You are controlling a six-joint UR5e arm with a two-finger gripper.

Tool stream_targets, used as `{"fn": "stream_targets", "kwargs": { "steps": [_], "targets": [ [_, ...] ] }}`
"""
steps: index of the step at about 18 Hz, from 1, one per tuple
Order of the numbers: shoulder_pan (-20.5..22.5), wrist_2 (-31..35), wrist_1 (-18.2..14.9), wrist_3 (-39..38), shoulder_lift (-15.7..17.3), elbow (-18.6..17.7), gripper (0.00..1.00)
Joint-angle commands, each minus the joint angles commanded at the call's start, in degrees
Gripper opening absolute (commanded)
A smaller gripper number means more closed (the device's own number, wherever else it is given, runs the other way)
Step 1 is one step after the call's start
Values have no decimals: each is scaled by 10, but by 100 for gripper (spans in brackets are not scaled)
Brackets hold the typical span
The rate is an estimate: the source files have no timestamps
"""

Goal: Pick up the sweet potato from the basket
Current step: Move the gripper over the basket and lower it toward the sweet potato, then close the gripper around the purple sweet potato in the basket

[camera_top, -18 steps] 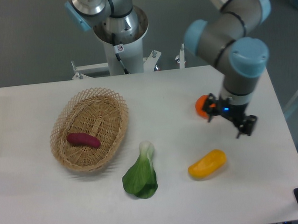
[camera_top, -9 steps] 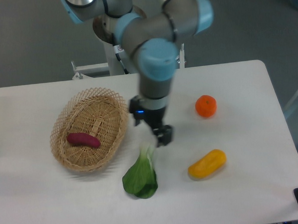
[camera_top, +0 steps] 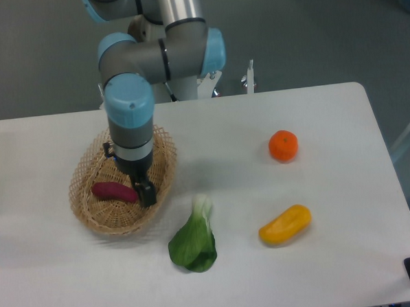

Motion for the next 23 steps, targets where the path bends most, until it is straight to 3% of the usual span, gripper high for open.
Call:
{"fn": "stream_targets", "kwargs": {
  "steps": [5, 9, 15, 18, 23],
  "targets": [
    [-10, 1, 4, 4, -27, -10, 100],
    [-16, 1, 37, 4, -55, -12, 100],
    [-29, 1, 38, 3, -62, -18, 100],
    [-31, 1, 39, -2, -65, -18, 83],
    [-33, 1, 39, -6, -62, -17, 25]
  ]
}}
